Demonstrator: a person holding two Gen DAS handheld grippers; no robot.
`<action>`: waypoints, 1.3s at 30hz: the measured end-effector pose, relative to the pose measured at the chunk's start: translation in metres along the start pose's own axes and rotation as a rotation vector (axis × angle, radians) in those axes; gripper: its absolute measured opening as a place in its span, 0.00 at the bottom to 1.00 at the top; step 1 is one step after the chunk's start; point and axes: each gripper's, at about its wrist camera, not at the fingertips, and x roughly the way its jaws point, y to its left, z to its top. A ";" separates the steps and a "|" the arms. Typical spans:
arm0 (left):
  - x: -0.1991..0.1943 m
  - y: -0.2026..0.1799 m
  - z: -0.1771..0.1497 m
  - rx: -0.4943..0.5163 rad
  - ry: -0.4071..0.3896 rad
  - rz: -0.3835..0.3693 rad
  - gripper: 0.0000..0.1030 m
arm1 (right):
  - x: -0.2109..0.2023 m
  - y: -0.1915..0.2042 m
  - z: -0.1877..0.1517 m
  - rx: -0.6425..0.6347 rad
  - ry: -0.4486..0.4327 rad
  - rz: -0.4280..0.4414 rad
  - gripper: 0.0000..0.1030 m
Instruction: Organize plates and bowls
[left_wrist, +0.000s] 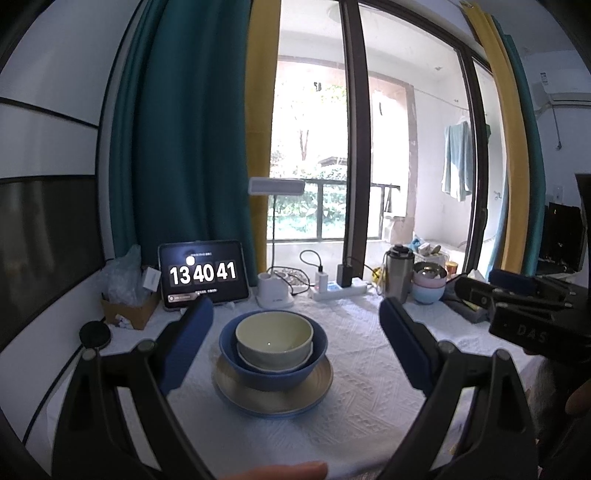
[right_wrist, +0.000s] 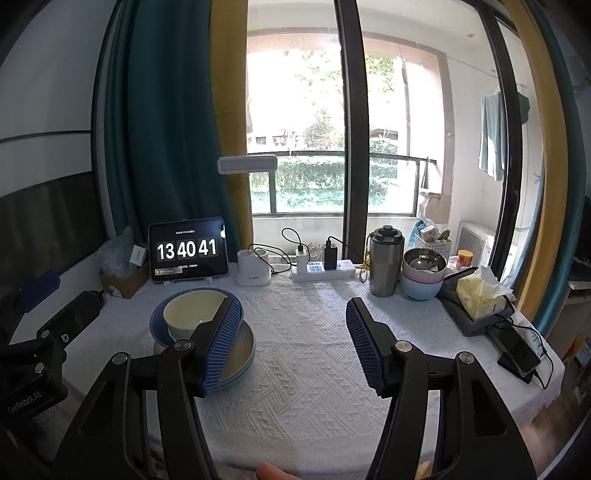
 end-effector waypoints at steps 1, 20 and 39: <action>0.000 0.000 0.000 -0.001 0.000 -0.001 0.90 | 0.000 0.000 0.000 0.001 0.001 -0.001 0.62; 0.001 -0.001 -0.001 -0.011 0.011 0.001 0.90 | 0.001 0.000 -0.001 0.001 0.005 0.000 0.62; 0.001 -0.001 -0.001 -0.012 0.011 0.001 0.90 | 0.002 0.000 -0.002 0.002 0.009 0.000 0.62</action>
